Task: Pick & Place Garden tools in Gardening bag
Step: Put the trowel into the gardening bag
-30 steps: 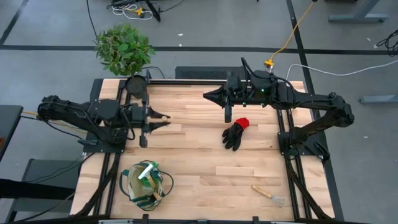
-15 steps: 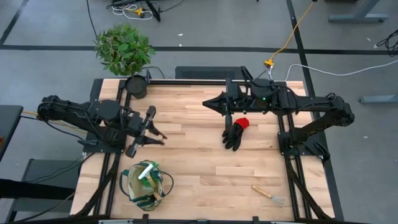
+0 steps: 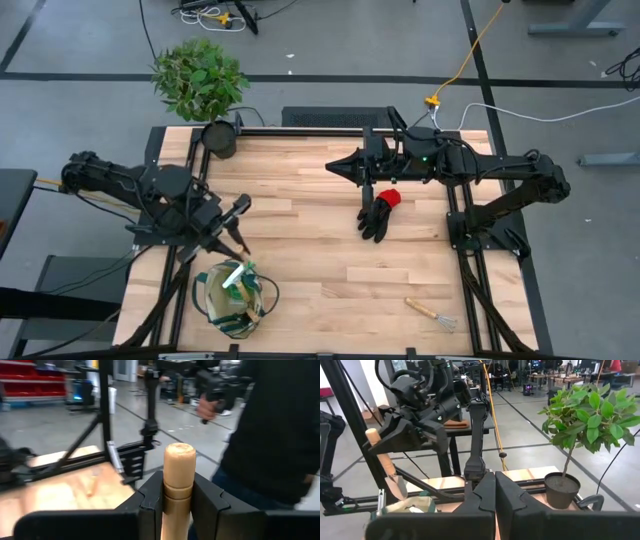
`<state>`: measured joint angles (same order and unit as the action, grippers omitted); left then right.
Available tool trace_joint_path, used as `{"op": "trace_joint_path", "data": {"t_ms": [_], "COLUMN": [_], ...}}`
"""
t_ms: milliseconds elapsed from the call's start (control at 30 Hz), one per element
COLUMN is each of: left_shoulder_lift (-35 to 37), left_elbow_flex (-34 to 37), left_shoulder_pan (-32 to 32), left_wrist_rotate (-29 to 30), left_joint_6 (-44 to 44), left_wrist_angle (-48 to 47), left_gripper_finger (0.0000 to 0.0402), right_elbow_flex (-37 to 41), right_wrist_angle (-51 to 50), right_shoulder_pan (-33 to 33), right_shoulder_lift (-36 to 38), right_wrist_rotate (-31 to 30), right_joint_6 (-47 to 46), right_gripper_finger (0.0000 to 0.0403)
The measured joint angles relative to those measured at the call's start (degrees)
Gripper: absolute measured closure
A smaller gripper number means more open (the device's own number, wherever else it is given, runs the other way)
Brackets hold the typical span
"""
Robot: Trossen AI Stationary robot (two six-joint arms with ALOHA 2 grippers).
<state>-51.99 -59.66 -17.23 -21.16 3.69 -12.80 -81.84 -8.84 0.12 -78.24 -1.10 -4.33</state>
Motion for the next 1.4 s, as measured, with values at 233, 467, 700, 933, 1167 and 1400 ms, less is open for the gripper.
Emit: {"op": "trace_joint_path", "data": {"t_ms": [233,467,700,933,1167,1400], "left_shoulder_lift": [-0.11,-0.14,-2.34,-7.45,-10.16,-10.71], "left_elbow_flex": [0.0,0.04,0.07,0.09,0.09,0.09], "left_shoulder_pan": [-3.09,-7.26,-11.19,-15.52,-18.83,-20.44], "left_wrist_rotate": [-1.85,-1.82,0.28,6.31,8.98,9.97], "left_joint_6": [0.21,-1.11,-1.05,1.39,3.05,3.09], "left_wrist_angle": [0.17,0.04,-0.34,-0.52,-0.29,-1.76], "left_gripper_finger": [0.0325,0.0325,0.0325,0.0325,0.0325,0.0325], "right_elbow_flex": [0.0,0.0,0.0,0.0,0.0,0.0], "right_wrist_angle": [-0.35,-0.35,-0.9,-1.36,-1.67,-1.62], "right_shoulder_pan": [0.0,0.0,0.0,-0.01,-0.02,-0.02], "right_shoulder_lift": [-0.02,-0.02,-0.02,-0.03,-0.02,-0.02], "right_wrist_rotate": [0.0,0.01,0.02,-1.95,-2.97,-2.92], "right_joint_6": [-1.06,-2.58,-3.67,-4.5,-5.6,-6.36], "right_gripper_finger": [0.0403,0.0403,0.0403,0.0403,0.0403,0.0403]}}
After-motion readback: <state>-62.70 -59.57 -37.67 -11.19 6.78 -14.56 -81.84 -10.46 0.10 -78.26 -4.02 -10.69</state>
